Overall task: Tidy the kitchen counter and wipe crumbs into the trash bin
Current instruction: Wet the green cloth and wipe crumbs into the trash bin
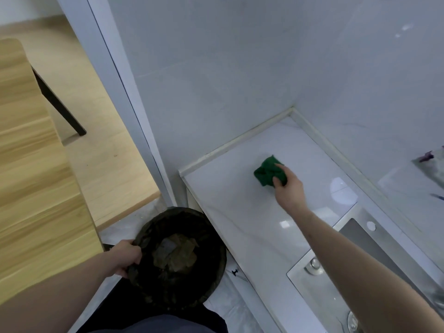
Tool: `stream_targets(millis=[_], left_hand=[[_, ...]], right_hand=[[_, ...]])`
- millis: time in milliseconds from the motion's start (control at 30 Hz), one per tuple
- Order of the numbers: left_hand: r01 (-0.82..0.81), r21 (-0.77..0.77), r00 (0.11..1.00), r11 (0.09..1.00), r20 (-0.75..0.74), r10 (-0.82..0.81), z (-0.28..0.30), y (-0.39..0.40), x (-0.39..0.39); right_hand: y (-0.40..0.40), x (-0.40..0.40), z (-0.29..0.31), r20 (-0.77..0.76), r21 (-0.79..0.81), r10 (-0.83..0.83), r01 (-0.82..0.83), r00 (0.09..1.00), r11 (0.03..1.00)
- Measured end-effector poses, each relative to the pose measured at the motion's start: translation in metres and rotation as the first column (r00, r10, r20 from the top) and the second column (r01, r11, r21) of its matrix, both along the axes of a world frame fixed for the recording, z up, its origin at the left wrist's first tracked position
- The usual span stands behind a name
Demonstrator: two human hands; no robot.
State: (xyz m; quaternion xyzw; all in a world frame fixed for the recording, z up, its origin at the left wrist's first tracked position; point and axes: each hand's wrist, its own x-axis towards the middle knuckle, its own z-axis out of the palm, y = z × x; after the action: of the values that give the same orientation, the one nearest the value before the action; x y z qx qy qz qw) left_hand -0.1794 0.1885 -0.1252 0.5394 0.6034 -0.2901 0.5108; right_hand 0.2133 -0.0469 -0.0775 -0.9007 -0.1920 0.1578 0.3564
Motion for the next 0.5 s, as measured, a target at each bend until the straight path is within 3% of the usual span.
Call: stream_targets(millis=[233, 367, 500], left_hand=[[-0.022, -0.005, 1.0, 1.0, -0.006, 0.022, 0.006, -0.001, 0.006], [-0.051, 0.001, 0.999, 0.999, -0.012, 0.051, -0.002, 0.003, 0.009], [-0.042, 0.008, 0.999, 0.999, -0.032, 0.043, -0.014, 0.011, 0.01]], right_hand=[[0.011, 0.079, -0.016, 0.08, -0.106, -0.189, 0.197, 0.979, 0.975], [0.032, 0.108, -0.032, 0.092, -0.145, -0.184, 0.196, 0.979, 0.97], [0.059, 0.126, -0.057, 0.001, -0.225, -0.148, 0.144, 0.989, 0.964]])
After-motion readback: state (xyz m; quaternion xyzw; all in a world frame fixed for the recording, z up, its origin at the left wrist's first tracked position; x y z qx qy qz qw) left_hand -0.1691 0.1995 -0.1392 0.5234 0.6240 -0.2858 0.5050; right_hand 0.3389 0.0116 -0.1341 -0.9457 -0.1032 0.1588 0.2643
